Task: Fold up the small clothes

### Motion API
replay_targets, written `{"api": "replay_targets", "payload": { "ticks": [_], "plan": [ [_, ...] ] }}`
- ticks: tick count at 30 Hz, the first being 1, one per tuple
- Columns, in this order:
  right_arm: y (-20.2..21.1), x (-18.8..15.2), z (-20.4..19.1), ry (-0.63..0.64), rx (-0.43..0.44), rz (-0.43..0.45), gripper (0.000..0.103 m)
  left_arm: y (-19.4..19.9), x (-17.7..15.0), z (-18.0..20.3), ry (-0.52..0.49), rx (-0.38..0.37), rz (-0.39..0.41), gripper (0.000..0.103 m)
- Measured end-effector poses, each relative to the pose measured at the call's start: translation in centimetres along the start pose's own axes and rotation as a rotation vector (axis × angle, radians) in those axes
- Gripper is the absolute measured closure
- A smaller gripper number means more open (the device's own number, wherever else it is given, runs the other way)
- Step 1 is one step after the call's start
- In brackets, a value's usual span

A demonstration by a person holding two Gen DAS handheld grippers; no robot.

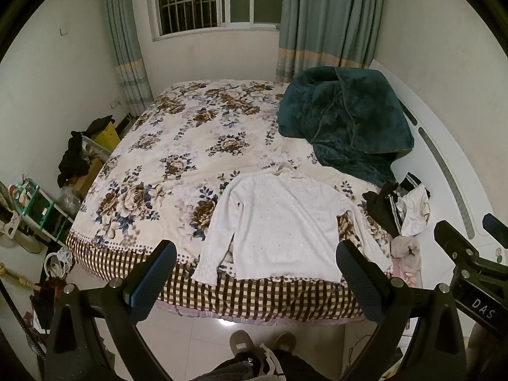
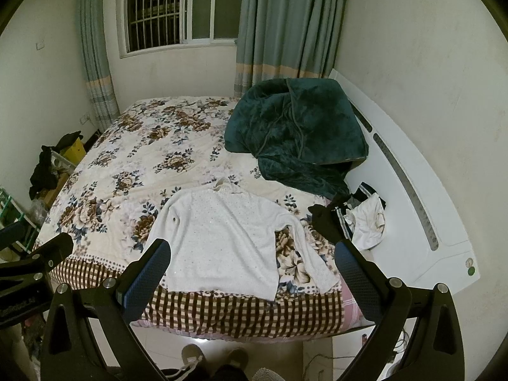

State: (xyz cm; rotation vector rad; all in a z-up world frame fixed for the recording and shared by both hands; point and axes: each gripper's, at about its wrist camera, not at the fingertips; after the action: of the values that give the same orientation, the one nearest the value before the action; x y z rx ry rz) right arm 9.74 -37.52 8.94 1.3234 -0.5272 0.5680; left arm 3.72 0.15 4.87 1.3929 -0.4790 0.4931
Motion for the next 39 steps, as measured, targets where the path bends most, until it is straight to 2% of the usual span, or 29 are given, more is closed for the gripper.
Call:
{"api": "replay_targets", "payload": {
  "ticks": [3, 5, 7, 11, 15, 19, 22, 25, 28, 30, 33, 37, 39],
  "plan": [
    [-1.6, 1.0, 0.5, -0.033, -0.016, -0.014, 0.000, -2.3, 0.6, -0.3, -0.008, 0.043, 0.026, 0.000],
    [-3.7, 1.2, 1.3, -0.069, -0.042, -0.043, 0.000, -5.6, 1.2, -0.8, -0.018, 0.070, 0.018, 0.000],
    [-6.9, 1.0, 2.8, -0.131, -0.082, -0.087, 0.000, -8.7, 1.1, -1.0, -0.030, 0.089, -0.001, 0.000],
    [-15.2, -1.1, 7.1, -0.263, -0.196, -0.202, 0.000, -17.6, 0.4, -1.4, -0.061, 0.121, -0.077, 0.000],
    [-25.3, -5.1, 12.0, -0.369, -0.273, -0.342, 0.000, -26.8, -0.8, -0.8, -0.061, 0.140, -0.204, 0.000],
    [-36.1, -10.9, 17.5, -0.522, -0.279, -0.504, 0.000, -35.0, -2.4, 0.5, -0.067, 0.189, -0.304, 0.000],
    [-44.0, -15.4, 21.2, -0.628, -0.274, -0.610, 0.000, -41.4, -3.2, 1.8, -0.076, 0.261, -0.367, 0.000],
    [-51.4, -19.1, 22.8, -0.625, -0.262, -0.696, 0.000, -47.0, -3.8, 3.1, -0.061, 0.287, -0.423, 0.000],
    [-57.6, -21.7, 22.7, -0.503, -0.260, -0.736, 0.000, -52.5, -5.0, 5.0, -0.076, 0.272, -0.484, 0.000],
    [-60.8, -23.6, 23.1, -0.491, -0.250, -0.780, 0.000, -55.6, -5.8, 6.3, -0.108, 0.274, -0.514, 0.000],
    [-63.7, -27.8, 26.4, -0.707, -0.230, -0.840, 0.000, -59.8, -7.1, 7.7, -0.141, 0.278, -0.540, 0.000],
    [-66.0, -33.3, 30.5, -0.985, -0.249, -0.849, 0.000, -64.5, -8.3, 8.4, -0.152, 0.282, -0.575, 0.000],
    [-67.3, -35.3, 31.2, -1.085, -0.218, -0.847, 0.004, -66.3, -8.5, 8.2, -0.157, 0.285, -0.585, 0.000]
  ]
}}
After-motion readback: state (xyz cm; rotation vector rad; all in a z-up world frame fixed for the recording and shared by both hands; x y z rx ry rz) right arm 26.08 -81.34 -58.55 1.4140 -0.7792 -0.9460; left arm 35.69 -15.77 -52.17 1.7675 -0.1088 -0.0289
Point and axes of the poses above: each gripper's, at about its wrist camera, not at the fingertips, and y roughly against the way its jaws point, z to its right, x to its top, and after that the axes turned 7 degrees about -x, right-handed
